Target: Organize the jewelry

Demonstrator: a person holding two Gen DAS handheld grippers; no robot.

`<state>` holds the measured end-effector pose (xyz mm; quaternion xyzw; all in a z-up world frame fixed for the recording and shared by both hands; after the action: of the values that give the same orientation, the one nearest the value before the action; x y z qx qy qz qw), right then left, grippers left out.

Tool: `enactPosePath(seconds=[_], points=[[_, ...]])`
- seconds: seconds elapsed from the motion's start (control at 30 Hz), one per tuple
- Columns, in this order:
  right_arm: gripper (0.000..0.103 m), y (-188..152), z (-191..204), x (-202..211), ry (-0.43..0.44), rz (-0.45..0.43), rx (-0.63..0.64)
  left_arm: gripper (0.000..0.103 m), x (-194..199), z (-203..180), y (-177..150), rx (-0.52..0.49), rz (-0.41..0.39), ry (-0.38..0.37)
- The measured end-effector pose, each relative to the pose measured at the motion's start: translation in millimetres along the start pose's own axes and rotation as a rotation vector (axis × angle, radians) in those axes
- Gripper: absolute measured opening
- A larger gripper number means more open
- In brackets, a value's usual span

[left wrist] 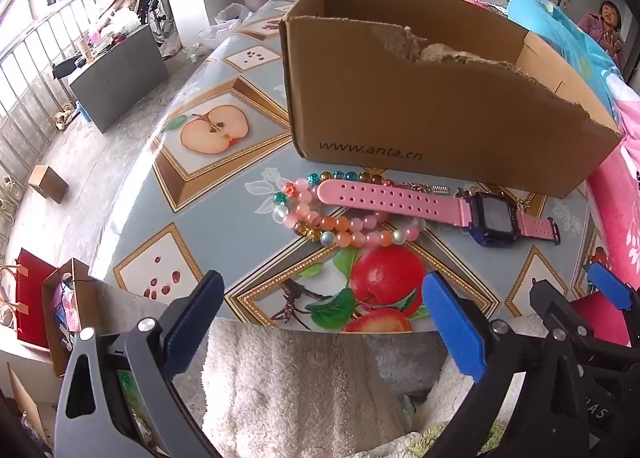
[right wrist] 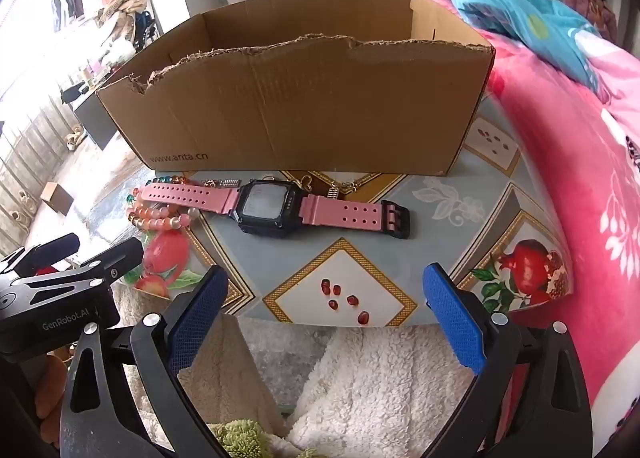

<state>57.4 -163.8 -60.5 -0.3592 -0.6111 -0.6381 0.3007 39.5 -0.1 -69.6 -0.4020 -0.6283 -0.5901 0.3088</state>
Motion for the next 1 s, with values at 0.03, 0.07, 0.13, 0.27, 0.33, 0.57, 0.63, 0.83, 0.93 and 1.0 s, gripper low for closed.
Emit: enactPosePath(seconds=[0.03,0.07,0.13,0.27,0.33,0.57,0.63,0.83,0.93,1.0], points=[[0.094,0.1,0.0,-0.1,0.0,0.0,0.0,0.097,0.0,0.0,0.0,0.0,0.0,0.0],[0.094,0.2,0.0,-0.2,0.001,0.0,0.001,0.097,0.1,0.0,0.0,-0.001,0.0,0.001],[0.094,0.3,-0.1,-1.1,-0.002,0.002,0.001,0.097,0.0,0.1,0.0,-0.002,0.0,0.002],[0.094,0.9,-1.0,-1.9,-0.002,0.001,0.003,0.097,-0.1,0.2,-0.2,-0.002,0.002,0.003],[0.094,1.2,-1.7,-2.5,-0.003,0.001,0.005,0.097,0.0,0.3,-0.2,-0.002,0.002,0.003],[0.094,2.0,-0.1,-4.3,-0.007,0.002,0.004,0.097,0.1,0.5,-0.5,-0.002,0.004,0.003],[0.094,0.4,-0.8,-5.7,-0.007,0.001,0.005,0.097,0.3,0.6,-0.6,-0.003,0.004,0.003],[0.094,0.6,-0.6,-5.3,-0.01,0.002,0.005,0.097,0.4,0.8,-0.7,-0.003,0.005,0.005],[0.094,1.0,0.0,-5.1,-0.011,0.001,0.006,0.097,0.3,0.6,-0.6,-0.003,0.005,0.005],[0.094,1.1,-0.8,-5.3,-0.011,0.001,0.006,0.097,-3.0,3.2,-1.9,-0.004,0.006,0.007]])
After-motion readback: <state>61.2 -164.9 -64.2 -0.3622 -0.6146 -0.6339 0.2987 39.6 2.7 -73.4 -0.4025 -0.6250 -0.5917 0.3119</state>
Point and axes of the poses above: each gripper's, at about its wrist camera, not at the fingertips, and x roughly against the way its jaws point, z to its left, y to its top, the point moved 8 cm from there along -x, roughly the way its jaws point, and after that the axes turned 8 degrees about -y, right-handed, at the moved point
